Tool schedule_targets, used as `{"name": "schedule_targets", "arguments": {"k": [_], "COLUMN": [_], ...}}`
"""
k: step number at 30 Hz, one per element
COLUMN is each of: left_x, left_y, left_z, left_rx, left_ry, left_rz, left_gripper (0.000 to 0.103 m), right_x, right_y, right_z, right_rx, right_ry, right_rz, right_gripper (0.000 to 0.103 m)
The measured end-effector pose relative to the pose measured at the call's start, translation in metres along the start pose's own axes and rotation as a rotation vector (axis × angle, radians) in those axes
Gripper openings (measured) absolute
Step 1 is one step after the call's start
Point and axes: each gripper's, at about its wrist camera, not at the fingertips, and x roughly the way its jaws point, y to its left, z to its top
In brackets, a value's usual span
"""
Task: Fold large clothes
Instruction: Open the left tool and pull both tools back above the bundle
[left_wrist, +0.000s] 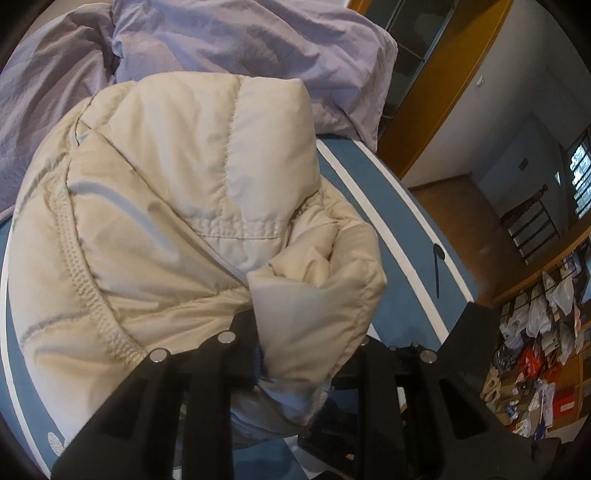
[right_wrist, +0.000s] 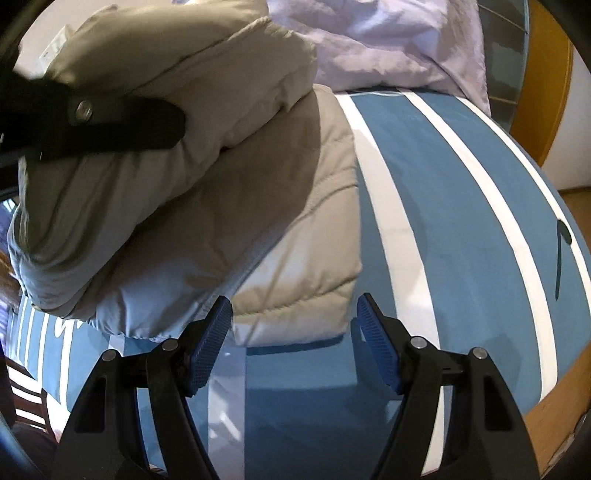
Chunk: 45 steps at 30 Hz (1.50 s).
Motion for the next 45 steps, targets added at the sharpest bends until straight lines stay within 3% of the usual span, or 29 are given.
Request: {"name": "schedule_targets", "arguments": {"k": [5,10,16,21,28,36,45], "left_x": [-0.001,-0.022,-0.059,-0.09,-0.1,-0.078,-0.045], "left_y": [-0.005,-0.011,-0.011,0.007,0.031,0.057,0.054], "left_z": [-0.005,-0.008,-0.013,-0.02,-0.024,-0.027,-0.034], "left_rx": [0.031,0.056,0.078,0.049,0.022,-0.024,-0.006], "left_ry": [-0.003,-0.048,-0.115,-0.157,-0.165,-0.111,-0.066], "left_rz": [0.021,0.032,0.056,0.087,0.173,0.253,0.237], "left_gripper": [0.028,0.065,0.079,0.08,0.08,0.08,0.08], "right_x": [-0.001,-0.003,-0.01,-0.016,-0.021,-0.023,-0.029], "right_y": [0.001,-0.003,-0.011,-0.015,-0.016,-0.021,-0.036], "right_z": [-0.001,0.001,0.001,-0.003,-0.006,-0.008,0.001], "right_rx": [0.003,0.016,0.05,0.077,0.081,0.091,0.101], "right_ry": [-0.005,-0.017,-0.037,-0.04,-0.047,-0.049,-0.066], "right_rz": [-0.005,-0.018,-0.038,-0.048,-0.061,-0.081,-0.119], "right_gripper": [0.072,0.072,0.072,0.072,0.072,0.072,0.072]}}
